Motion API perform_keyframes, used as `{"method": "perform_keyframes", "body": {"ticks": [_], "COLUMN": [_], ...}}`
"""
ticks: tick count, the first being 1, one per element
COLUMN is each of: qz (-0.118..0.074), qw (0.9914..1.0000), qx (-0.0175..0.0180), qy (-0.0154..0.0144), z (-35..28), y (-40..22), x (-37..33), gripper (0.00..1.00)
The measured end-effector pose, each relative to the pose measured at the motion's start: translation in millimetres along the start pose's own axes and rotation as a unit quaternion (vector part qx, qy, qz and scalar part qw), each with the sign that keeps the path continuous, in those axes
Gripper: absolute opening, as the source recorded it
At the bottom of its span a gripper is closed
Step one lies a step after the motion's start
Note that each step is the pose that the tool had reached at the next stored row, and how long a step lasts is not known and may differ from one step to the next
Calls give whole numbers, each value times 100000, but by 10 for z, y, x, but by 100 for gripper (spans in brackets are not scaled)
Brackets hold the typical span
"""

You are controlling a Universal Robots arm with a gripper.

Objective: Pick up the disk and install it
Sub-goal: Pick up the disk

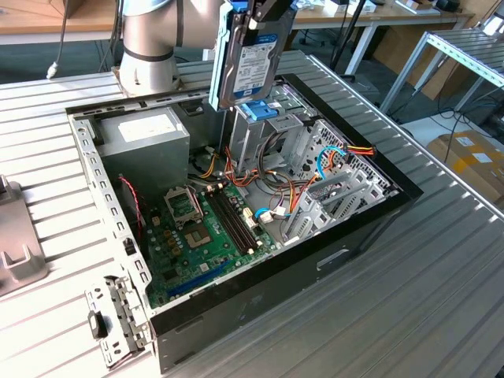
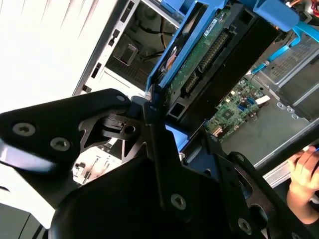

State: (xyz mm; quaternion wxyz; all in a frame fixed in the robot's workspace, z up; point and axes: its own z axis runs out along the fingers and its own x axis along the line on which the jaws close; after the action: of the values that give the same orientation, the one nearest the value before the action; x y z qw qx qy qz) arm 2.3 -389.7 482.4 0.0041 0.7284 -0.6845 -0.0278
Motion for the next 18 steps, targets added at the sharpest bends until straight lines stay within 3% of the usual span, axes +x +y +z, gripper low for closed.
{"method": "perform_keyframes", "body": {"ticks": [18], "qz": [-1], "qw": [100000], "qx": [2], "qy": [-1], "z": [-5], "y": [6], "x": [157], "gripper": [37]}}
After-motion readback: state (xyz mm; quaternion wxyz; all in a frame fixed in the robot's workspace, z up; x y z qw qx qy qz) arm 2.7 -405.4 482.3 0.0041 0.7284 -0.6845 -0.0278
